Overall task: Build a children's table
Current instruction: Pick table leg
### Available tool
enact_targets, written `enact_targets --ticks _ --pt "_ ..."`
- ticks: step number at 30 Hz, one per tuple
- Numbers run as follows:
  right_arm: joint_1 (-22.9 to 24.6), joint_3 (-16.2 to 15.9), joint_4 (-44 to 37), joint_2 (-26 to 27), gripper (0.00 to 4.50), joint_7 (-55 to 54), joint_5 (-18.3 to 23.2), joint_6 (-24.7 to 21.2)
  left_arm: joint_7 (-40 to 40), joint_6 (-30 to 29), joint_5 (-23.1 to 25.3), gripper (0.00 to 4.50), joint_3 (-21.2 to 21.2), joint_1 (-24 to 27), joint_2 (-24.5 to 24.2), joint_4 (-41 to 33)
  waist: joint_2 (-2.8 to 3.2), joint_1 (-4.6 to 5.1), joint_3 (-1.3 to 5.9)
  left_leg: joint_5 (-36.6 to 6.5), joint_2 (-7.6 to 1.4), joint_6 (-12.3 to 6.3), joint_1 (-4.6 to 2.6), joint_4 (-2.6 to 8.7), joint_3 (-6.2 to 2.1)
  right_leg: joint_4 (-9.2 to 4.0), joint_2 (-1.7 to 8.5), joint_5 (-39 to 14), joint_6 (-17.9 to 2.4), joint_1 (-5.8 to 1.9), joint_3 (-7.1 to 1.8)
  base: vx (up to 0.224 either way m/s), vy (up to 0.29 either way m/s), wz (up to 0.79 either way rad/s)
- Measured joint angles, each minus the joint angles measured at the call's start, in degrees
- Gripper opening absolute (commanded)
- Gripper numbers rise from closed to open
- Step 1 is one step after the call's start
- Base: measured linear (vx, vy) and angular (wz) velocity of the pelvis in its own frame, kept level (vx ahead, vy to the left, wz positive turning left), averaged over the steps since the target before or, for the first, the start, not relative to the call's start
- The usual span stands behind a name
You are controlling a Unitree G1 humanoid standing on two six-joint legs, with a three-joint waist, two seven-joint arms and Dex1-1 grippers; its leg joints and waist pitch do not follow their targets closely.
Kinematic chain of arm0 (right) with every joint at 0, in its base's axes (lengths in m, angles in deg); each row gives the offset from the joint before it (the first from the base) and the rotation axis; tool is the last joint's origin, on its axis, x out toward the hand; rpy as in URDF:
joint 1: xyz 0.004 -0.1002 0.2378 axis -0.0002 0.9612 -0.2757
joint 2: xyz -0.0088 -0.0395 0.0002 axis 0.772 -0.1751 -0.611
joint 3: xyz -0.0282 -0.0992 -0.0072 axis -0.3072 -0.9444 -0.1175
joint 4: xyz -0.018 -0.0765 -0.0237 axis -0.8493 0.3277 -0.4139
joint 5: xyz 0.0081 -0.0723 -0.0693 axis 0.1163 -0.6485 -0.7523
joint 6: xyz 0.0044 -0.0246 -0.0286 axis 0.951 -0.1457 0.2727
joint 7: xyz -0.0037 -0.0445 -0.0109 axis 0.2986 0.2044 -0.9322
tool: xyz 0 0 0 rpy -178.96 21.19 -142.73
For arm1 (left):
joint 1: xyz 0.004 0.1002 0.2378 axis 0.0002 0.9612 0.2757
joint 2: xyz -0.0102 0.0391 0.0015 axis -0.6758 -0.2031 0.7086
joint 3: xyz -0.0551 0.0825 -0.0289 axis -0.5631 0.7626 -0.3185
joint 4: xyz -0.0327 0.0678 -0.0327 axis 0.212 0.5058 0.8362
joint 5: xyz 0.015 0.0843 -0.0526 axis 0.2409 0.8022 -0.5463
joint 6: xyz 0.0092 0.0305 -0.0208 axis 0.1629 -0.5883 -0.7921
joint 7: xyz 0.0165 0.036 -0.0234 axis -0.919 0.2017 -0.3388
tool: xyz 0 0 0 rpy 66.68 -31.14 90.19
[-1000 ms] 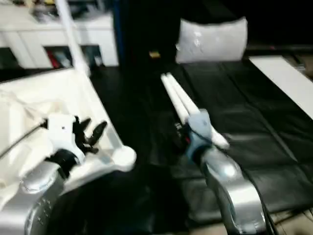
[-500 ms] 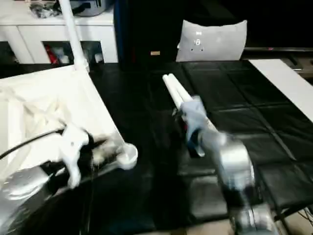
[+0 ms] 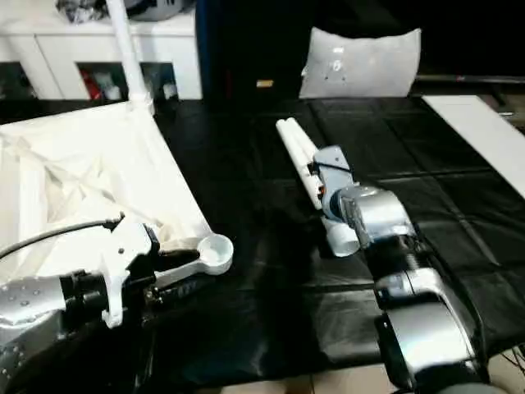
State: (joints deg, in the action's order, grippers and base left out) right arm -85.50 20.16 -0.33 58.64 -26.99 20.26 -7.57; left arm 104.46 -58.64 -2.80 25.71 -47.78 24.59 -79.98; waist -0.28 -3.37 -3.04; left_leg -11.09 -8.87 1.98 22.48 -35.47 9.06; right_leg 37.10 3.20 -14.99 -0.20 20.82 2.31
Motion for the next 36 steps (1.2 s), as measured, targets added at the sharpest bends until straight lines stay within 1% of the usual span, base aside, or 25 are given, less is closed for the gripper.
enact_targets --ticks 4,5,9,11,13,14,16,17,19,21,22,23,26,27,28,29,32,33,34,35,36 --pt "-1.94 -0.08 4.71 0.34 4.50 1.73 -0.72 0.06 -0.27 -0.98 -0.21 2.85 0.00 0.13 -0.29 -0.08 -0.01 -0.16 0.00 -0.05 -0.07 0.01 0.02 0.00 0.08 0.03 0.00 0.02 -0.01 0.07 0.02 0.000 0.000 0.00" --pt "-2.39 -0.08 5.94 0.38 4.22 2.58 -0.77 0.06 -0.45 -1.16 -0.42 2.96 -0.03 0.33 -0.32 -0.33 -0.01 -0.16 0.00 -0.07 -0.09 0.01 0.02 0.00 0.08 0.04 0.00 0.04 -0.04 0.07 0.03 0.000 0.000 0.00" --pt "-3.75 0.09 8.98 0.40 4.04 4.17 -0.69 -0.09 -0.47 -1.45 -1.28 2.96 -0.03 0.06 -0.72 -0.34 -0.01 -0.20 0.00 0.01 -0.14 -0.03 0.00 0.00 0.14 0.05 0.00 0.17 -0.11 0.05 0.05 0.000 0.000 0.00" --pt "-3.85 0.13 9.29 0.39 3.74 5.10 -0.58 -0.28 -0.48 -1.62 -1.33 2.96 -0.03 -0.23 -0.91 -0.34 -0.01 -0.19 0.00 0.06 -0.16 -0.06 -0.04 0.00 0.22 0.05 0.00 0.26 -0.09 0.04 0.01 0.000 0.000 0.00" --pt "-3.96 0.28 9.58 0.39 3.64 5.80 -0.52 -0.61 -0.49 -1.82 -1.48 2.96 -0.03 -0.30 -0.92 -0.34 -0.01 -0.17 0.00 0.08 -0.21 -0.06 -0.05 0.00 0.32 0.05 0.00 0.31 -0.09 0.04 -0.02 0.000 0.000 0.00" --pt "-4.01 0.54 9.78 0.38 3.49 6.64 -0.36 -0.99 -0.49 -1.97 -1.62 2.96 -0.03 -0.32 -0.94 -0.35 -0.01 -0.17 0.00 0.10 -0.29 -0.06 -0.07 0.00 0.44 0.05 0.00 0.33 -0.09 0.04 -0.03 0.000 0.000 0.00" --pt "-4.29 0.81 10.39 0.38 3.49 7.67 -0.19 -1.19 -0.51 -2.13 -1.76 2.96 -0.03 -0.34 -1.01 -0.35 -0.01 -0.18 0.00 0.13 -0.39 -0.01 -0.09 0.00 0.57 0.05 0.00 0.34 -0.09 0.04 -0.01 0.000 0.000 0.00" --pt "-4.41 1.14 10.69 0.35 3.23 8.29 0.03 -1.33 -0.56 -2.17 -1.91 2.96 -0.03 -0.34 -1.09 -0.35 -0.01 -0.20 0.00 0.15 -0.43 0.02 -0.09 0.00 0.61 0.05 0.00 0.34 -0.09 0.04 0.00 0.000 0.000 0.00" --pt "-4.41 1.25 10.79 0.33 3.17 8.98 0.15 -1.45 -0.68 -2.18 -2.27 2.96 -0.03 -0.33 -1.11 -0.35 0.00 -0.21 0.00 0.17 -0.45 0.04 -0.09 0.00 0.64 0.05 0.00 0.34 -0.09 0.04 0.00 0.000 0.000 0.00" --pt "-4.41 1.26 10.68 0.32 2.92 10.06 0.51 -2.09 -0.91 -2.17 -2.31 2.96 -0.03 -0.27 -1.11 -0.35 -0.01 -0.18 0.00 0.17 -0.46 0.04 -0.09 0.00 0.65 0.05 -0.01 0.34 -0.09 0.04 0.00 0.000 0.000 0.00" --pt "-4.41 1.26 10.55 0.31 2.92 10.54 0.61 -2.42 -1.00 -2.15 -2.29 2.96 -0.03 -0.26 -1.13 -0.35 -0.01 -0.18 0.00 0.17 -0.46 0.04 -0.09 0.00 0.65 0.05 -0.01 0.34 -0.09 0.04 0.01 0.000 0.000 0.00" --pt "-4.40 1.22 10.51 0.30 2.78 11.30 0.68 -2.76 -1.02 -2.11 -2.27 2.96 -0.02 -0.26 -1.19 -0.34 -0.01 -0.19 0.00 0.17 -0.47 0.04 -0.09 0.00 0.65 0.05 -0.01 0.34 -0.09 0.04 0.01 0.000 0.000 0.00" --pt "-4.26 1.32 10.46 0.27 2.44 12.23 0.73 -2.86 -1.04 -2.03 -2.27 2.96 -0.01 -0.28 -1.29 -0.27 -0.02 -0.21 0.01 0.17 -0.47 0.04 -0.09 0.00 0.66 0.05 -0.01 0.34 -0.09 0.04 0.00 0.000 0.000 0.00" --pt "-4.16 1.37 10.40 0.26 2.44 12.62 0.75 -2.84 -1.14 -1.81 -2.26 2.96 -0.01 -0.27 -1.23 -0.26 -0.02 -0.22 0.01 0.17 -0.47 0.04 -0.09 0.00 0.66 0.05 -0.01 0.34 -0.09 0.04 0.00 0.000 0.000 0.00" --pt "-4.04 1.40 10.26 0.26 2.31 12.99 0.79 -2.81 -1.29 -1.46 -2.17 2.96 0.00 -0.28 -1.16 -0.25 -0.02 -0.21 0.01 0.17 -0.47 0.04 -0.09 0.00 0.66 0.05 -0.01 0.34 -0.09 0.03 0.01 0.000 0.000 0.00" --pt "-3.69 1.68 9.77 0.27 2.31 13.47 0.86 -2.80 -1.77 -0.58 -1.60 2.96 0.14 -0.28 -1.10 -0.22 -0.02 -0.22 0.01 0.17 -0.48 0.04 -0.09 0.00 0.66 0.05 -0.01 0.34 -0.09 0.03 0.01 0.000 0.000 0.00" --pt "-3.06 1.96 8.88 0.24 2.00 13.88 1.26 -2.73 -3.02 0.91 -0.07 2.97 0.37 -0.27 -0.92 -0.08 -0.03 -0.21 0.01 0.17 -0.49 0.05 -0.10 0.00 0.66 0.05 -0.01 0.34 -0.09 0.02 0.02 0.000 0.000 0.00" --pt "-2.69 2.09 8.30 0.21 2.00 14.06 1.33 -2.67 -3.77 1.66 0.77 2.97 0.73 -0.21 -0.83 -0.04 -0.03 -0.21 0.01 0.17 -0.50 0.05 -0.10 0.00 0.66 0.05 -0.01 0.34 -0.09 0.02 0.03 0.000 0.000 0.00" --pt "-2.43 2.30 7.99 0.18 1.93 14.38 1.36 -2.60 -4.28 2.14 1.38 3.15 0.99 -0.19 -0.72 0.08 -0.03 -0.20 0.02 0.18 -0.50 0.05 -0.10 0.00 0.67 0.05 -0.01 0.34 -0.09 0.02 0.02 0.000 0.000 0.00" --pt "-1.96 2.36 7.21 0.09 1.93 14.76 1.43 -2.51 -4.78 2.78 1.96 3.15 1.29 -0.09 -0.63 0.33 -0.03 -0.21 0.02 0.17 -0.50 0.05 -0.10 0.00 0.67 0.05 -0.01 0.34 -0.09 0.02 0.03 0.000 0.000 0.00" --pt "-0.83 2.82 5.51 -0.08 1.89 15.38 1.98 -2.08 -5.61 3.33 2.95 3.31 1.66 0.00 -0.36 0.55 -0.07 -0.21 0.04 0.18 -0.51 0.05 -0.10 0.00 0.67 0.05 -0.01 0.34 -0.09 0.02 0.03 0.000 0.000 0.00"
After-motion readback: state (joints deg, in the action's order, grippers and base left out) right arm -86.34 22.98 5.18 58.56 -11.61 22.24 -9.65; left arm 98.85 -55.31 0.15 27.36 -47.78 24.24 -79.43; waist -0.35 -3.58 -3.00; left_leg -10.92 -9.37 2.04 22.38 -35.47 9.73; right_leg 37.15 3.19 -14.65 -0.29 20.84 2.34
